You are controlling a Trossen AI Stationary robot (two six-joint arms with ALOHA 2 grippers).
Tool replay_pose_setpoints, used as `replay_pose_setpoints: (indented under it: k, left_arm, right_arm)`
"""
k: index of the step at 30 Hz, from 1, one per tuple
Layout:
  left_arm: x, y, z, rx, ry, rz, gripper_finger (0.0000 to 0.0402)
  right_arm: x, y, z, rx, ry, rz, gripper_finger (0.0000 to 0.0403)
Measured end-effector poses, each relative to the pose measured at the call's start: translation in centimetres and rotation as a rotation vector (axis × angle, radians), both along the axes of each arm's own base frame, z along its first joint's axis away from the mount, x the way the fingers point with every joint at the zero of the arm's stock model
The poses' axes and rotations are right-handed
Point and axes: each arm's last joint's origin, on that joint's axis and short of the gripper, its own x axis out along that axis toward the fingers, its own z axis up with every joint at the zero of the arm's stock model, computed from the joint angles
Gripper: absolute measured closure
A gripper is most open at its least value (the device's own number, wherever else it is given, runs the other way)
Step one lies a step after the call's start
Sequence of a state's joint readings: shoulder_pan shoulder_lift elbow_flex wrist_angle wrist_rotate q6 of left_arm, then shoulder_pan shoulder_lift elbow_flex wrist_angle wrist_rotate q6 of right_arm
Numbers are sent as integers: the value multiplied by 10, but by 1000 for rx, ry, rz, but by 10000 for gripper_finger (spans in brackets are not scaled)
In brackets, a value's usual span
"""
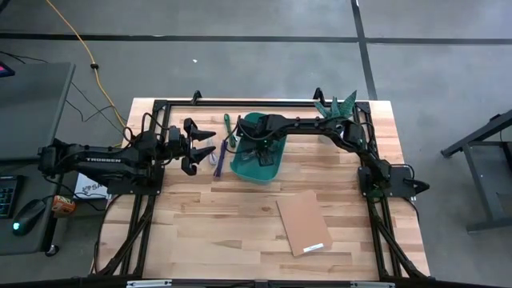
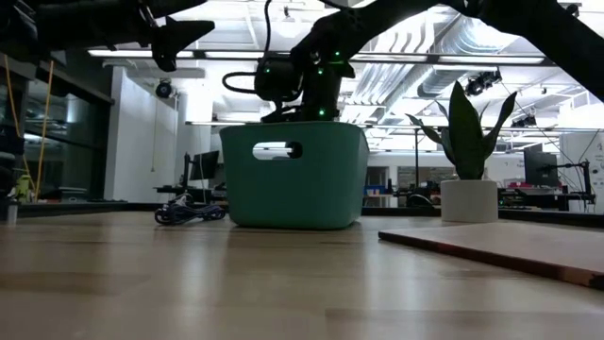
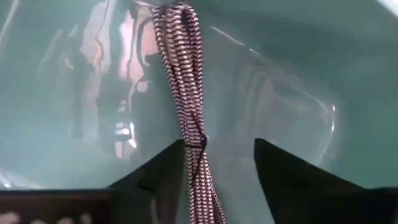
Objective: Pick and place USB-C Cables
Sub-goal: Put the white charger cable into the green bin
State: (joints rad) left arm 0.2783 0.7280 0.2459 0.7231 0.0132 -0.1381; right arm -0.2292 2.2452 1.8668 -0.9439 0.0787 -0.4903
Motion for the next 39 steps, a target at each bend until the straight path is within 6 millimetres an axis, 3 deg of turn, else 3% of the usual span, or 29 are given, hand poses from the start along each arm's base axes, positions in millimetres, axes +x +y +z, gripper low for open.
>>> replay_pose_setpoints:
  k: [5,11,17,22,27,31,36,39]
  left_arm:
    - [0,0,0,2,0,2,172]
    - [0,0,0,2,1,3,172]
    - [0,0,-2,-2,18,4,172]
    - [1,1,-4,23,47,13,172]
    - [1,1,-5,19,65,13,172]
    - [1,1,-8,13,89,13,172]
    - [1,1,-8,28,97,16,172]
    - [2,1,-10,24,114,16,172]
  right_arm:
    - [0,1,16,-5,-6,17,185]
    - [-3,2,62,20,-38,-13,187]
    - [-36,1,104,118,-50,-115,187]
    - [-74,9,120,167,-133,-158,187]
    - [-121,24,119,190,-399,-141,187]
    - [-156,40,114,163,-723,-107,187]
    - [-188,62,105,133,-1153,2,187]
    - [-203,69,99,113,-1323,45,187]
